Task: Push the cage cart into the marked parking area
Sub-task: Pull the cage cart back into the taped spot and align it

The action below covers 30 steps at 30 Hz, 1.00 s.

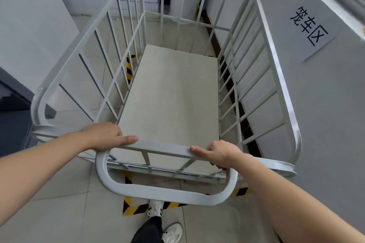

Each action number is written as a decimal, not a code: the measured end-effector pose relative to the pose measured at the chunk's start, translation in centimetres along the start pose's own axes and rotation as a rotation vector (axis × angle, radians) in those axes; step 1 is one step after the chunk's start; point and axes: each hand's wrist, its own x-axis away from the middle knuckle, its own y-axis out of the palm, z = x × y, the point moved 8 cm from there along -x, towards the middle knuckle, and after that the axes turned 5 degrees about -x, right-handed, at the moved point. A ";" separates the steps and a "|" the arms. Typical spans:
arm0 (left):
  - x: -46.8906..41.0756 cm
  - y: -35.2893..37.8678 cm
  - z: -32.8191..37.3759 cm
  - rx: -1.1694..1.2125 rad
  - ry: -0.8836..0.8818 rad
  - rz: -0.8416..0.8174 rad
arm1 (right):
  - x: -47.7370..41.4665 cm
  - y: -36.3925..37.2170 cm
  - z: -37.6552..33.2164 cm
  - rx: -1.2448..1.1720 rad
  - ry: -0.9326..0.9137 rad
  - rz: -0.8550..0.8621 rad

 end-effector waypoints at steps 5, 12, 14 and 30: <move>-0.5 0.3 -0.3 0.009 -0.001 -0.067 | -0.4 0.2 -0.3 0.054 -0.034 -0.053; -0.6 0.2 0.2 0.059 0.002 -0.125 | -0.7 0.2 -0.1 0.075 -0.082 -0.146; -0.9 0.1 0.9 0.083 0.001 -0.139 | -0.6 -0.2 0.5 0.084 -0.092 -0.166; -3.9 -0.5 15.5 0.166 -0.061 -0.126 | 1.1 -6.3 13.9 0.155 -0.100 -0.245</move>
